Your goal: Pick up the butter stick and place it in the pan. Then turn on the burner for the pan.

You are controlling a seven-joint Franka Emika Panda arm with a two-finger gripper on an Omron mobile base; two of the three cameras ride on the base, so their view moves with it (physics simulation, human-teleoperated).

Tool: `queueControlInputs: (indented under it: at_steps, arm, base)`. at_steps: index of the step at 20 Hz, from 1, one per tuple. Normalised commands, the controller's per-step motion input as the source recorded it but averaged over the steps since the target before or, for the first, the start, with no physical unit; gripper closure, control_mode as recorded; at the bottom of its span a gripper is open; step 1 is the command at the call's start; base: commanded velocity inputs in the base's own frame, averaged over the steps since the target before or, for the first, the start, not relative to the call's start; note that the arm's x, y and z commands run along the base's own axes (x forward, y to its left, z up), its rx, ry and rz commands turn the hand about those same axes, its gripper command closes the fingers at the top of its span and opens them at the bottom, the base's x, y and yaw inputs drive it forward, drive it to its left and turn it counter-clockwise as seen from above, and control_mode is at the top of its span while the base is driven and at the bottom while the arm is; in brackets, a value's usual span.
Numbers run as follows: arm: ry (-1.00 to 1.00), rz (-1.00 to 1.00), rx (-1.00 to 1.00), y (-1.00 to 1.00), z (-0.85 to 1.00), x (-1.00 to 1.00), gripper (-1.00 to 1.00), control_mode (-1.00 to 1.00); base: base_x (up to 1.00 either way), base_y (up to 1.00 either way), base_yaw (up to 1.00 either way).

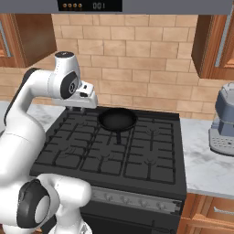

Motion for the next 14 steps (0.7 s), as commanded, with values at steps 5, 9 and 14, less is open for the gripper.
queueControlInputs:
  at_steps: [5,9,14]
  arm:
    - [-0.01,0.0,-0.03,0.36,-0.04,-0.04,-1.0,-1.0]
    - [0.02,0.0,-0.09,0.98,-0.18,0.15,-1.0,-1.0]
    - [0.04,0.01,-0.09,1.0,-0.19,0.25,-1.0,-1.0]
  base:
    - [0.0,0.0,0.0]
    - [0.0,0.0,0.0]
    - [0.0,0.0,0.0]
